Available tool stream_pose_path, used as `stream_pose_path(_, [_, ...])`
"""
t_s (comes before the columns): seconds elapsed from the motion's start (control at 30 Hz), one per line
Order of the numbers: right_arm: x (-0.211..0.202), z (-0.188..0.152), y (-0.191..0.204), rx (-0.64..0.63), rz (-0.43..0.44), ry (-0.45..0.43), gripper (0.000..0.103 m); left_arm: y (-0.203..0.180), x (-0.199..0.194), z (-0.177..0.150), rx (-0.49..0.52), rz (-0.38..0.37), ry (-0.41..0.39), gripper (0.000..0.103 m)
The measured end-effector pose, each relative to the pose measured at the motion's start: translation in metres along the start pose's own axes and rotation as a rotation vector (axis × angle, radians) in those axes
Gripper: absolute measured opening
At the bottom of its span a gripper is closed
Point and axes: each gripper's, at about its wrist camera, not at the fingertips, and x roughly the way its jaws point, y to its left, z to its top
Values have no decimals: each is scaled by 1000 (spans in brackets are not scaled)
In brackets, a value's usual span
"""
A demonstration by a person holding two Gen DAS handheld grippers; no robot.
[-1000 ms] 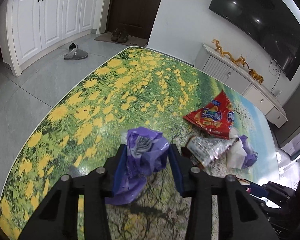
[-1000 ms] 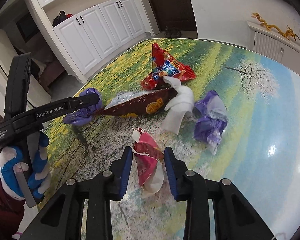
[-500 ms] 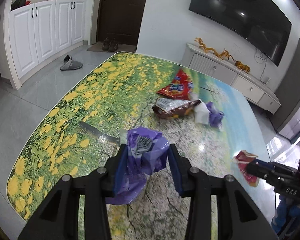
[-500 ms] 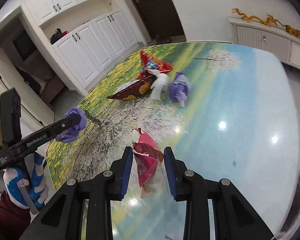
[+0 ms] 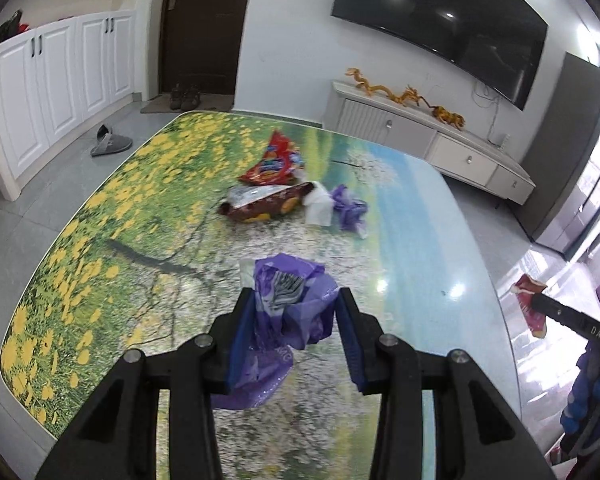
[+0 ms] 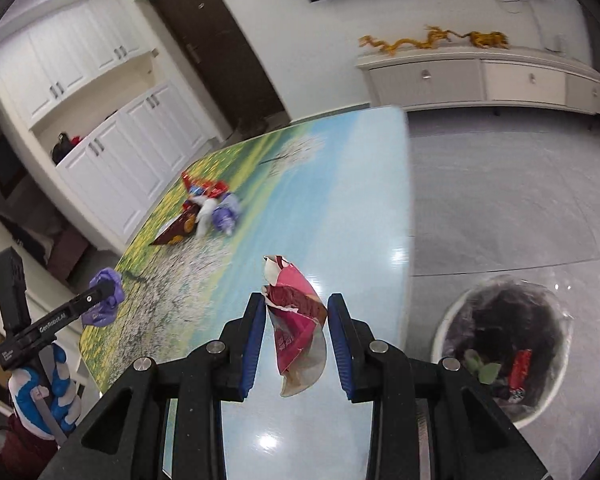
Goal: Collect trash
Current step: 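Carry both bags over the bin and open both grippers to drop them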
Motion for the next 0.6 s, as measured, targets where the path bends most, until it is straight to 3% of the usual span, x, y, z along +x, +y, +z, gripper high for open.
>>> stream_pose_path(0.3, [-47, -12, -80, 154, -99, -94, 30, -103, 6, 22, 172, -113, 3, 39])
stream_pose_path(0.6, [-53, -36, -167, 332, -167, -79, 31, -243, 55, 17, 357, -277, 124, 39])
